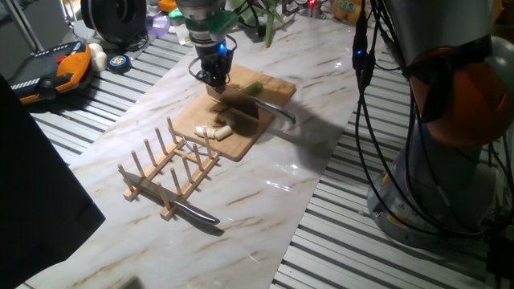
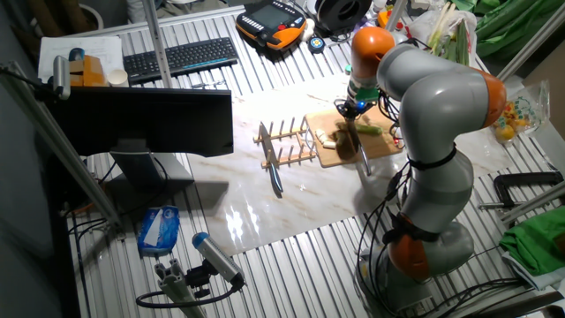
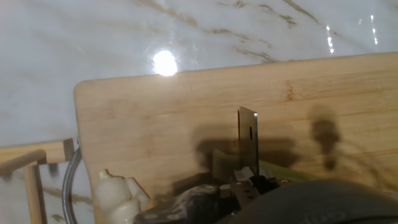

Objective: Chop the scallions

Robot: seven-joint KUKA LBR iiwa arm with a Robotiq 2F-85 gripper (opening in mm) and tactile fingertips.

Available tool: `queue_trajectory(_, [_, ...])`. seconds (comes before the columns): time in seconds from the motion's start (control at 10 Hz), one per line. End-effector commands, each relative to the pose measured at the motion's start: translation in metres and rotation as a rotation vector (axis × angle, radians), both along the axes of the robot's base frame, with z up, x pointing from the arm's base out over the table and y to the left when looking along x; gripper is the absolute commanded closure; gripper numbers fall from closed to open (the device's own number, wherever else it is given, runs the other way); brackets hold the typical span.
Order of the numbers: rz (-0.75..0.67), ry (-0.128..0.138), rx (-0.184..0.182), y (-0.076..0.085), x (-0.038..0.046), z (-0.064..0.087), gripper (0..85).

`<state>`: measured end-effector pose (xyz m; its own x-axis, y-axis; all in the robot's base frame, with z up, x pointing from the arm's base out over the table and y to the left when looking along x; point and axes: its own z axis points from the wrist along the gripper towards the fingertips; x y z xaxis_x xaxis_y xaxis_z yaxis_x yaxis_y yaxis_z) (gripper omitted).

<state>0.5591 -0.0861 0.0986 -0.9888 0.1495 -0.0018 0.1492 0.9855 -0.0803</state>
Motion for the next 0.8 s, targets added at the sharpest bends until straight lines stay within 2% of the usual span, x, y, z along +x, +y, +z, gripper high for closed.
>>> queue_trajectory(0.0, [-0.002, 0.000, 0.003, 0.0019, 0.0004, -0.0004, 84.3])
queue_trajectory(0.3, [-0.003, 0.000, 0.001, 0.0083, 0.0015, -0.0018, 84.3])
queue_trajectory(0.6, [0.002, -0.005, 0.003, 0.0066, 0.0018, -0.0027, 84.3])
queue_trajectory(0.7, [0.003, -0.004, 0.003, 0.0026, -0.0007, -0.0003, 84.3])
